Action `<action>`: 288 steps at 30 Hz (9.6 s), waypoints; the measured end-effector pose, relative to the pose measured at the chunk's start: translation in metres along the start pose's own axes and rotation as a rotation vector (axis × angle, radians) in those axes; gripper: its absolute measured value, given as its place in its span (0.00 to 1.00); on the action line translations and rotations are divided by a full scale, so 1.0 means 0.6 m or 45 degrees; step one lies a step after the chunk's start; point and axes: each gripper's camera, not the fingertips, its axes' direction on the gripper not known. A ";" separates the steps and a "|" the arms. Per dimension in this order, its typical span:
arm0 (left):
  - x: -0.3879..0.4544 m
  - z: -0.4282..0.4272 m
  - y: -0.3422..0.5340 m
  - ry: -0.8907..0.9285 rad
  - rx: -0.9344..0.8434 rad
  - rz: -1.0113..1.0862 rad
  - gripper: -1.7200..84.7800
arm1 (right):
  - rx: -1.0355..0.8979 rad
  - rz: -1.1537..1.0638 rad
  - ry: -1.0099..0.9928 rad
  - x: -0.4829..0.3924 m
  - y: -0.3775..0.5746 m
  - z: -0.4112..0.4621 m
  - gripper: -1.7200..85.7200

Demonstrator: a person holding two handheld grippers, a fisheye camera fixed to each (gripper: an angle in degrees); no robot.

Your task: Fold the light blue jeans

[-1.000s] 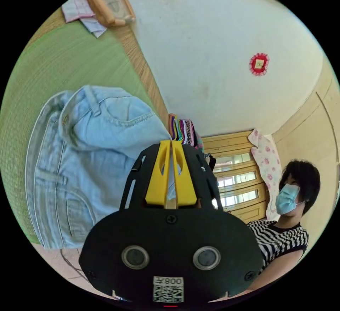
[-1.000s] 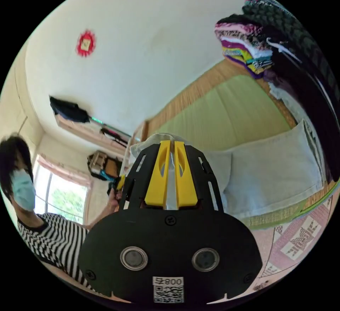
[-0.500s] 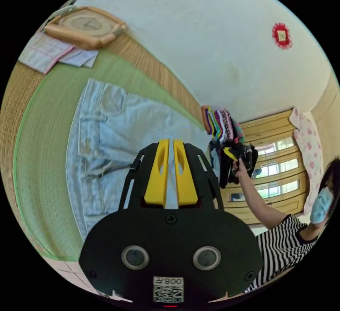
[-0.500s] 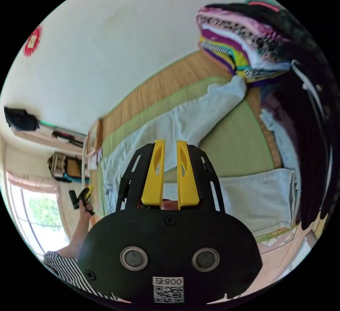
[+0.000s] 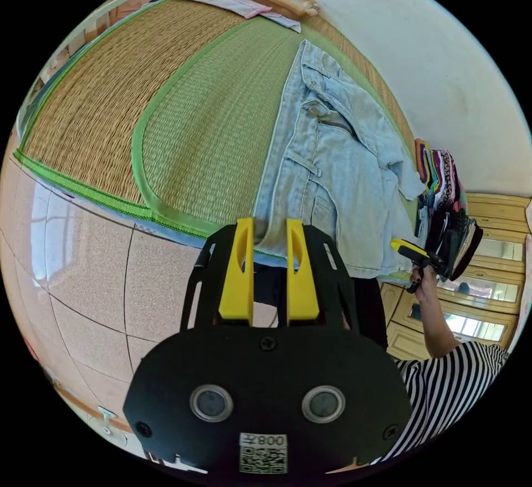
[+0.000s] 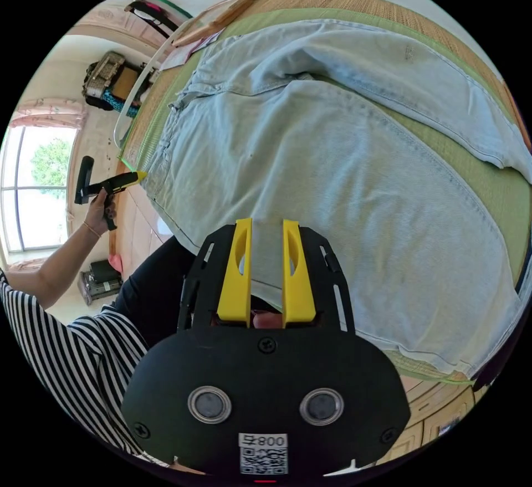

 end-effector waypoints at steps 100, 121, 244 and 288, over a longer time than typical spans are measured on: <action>0.681 0.667 -0.476 0.309 -0.370 1.192 0.09 | 0.909 1.056 -0.331 0.502 0.088 -0.347 0.12; 0.595 0.638 -0.632 0.415 -0.045 0.822 0.11 | 0.356 -0.186 0.034 0.001 -0.053 -0.186 0.12; 0.118 0.092 -0.177 -0.237 0.318 0.074 0.09 | 0.204 -0.732 0.090 -0.186 -0.372 0.051 0.10; 0.123 -0.083 -0.128 -0.167 0.538 0.275 0.02 | 0.040 -0.965 -0.008 -0.208 -0.503 0.190 0.06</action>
